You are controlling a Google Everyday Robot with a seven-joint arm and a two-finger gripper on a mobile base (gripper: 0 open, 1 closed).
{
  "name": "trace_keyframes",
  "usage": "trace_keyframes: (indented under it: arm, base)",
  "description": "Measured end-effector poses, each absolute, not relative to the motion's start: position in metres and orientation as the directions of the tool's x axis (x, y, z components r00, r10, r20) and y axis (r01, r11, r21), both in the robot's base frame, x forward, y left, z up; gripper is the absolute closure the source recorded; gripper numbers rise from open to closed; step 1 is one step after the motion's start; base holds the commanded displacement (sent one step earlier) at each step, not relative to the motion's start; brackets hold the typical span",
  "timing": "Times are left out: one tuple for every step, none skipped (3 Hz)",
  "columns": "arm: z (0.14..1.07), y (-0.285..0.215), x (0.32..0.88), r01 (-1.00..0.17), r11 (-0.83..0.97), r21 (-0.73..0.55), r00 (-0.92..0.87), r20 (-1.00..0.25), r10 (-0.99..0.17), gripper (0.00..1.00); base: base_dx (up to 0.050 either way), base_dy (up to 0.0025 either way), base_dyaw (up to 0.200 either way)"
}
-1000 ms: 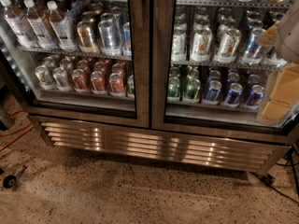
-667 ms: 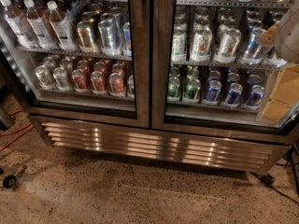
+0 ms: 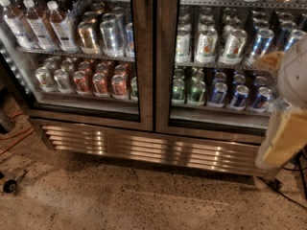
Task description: Open left fridge door
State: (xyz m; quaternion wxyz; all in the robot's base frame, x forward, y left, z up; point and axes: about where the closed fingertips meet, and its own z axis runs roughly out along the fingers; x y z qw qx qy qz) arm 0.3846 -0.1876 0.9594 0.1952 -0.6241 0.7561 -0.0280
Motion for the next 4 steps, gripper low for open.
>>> trace_keyframes:
  arm:
    - [0.928, -0.182, 0.345, -0.933, 0.207, -0.295, -0.134, -0.249, -0.959, 0.0]
    - [0.928, -0.182, 0.345, -0.933, 0.207, -0.295, -0.134, -0.249, -0.959, 0.0]
    - [0.937, -0.164, 0.349, -0.932, 0.187, -0.31, -0.113, -0.241, -0.964, 0.0]
    - [0.956, -0.115, 0.349, -0.928, 0.131, -0.349, -0.053, -0.224, -0.973, 0.0]
  base:
    - [0.0, 0.0, 0.0]
    - [0.0, 0.0, 0.0]
    - [0.0, 0.0, 0.0]
    - [0.0, 0.0, 0.0]
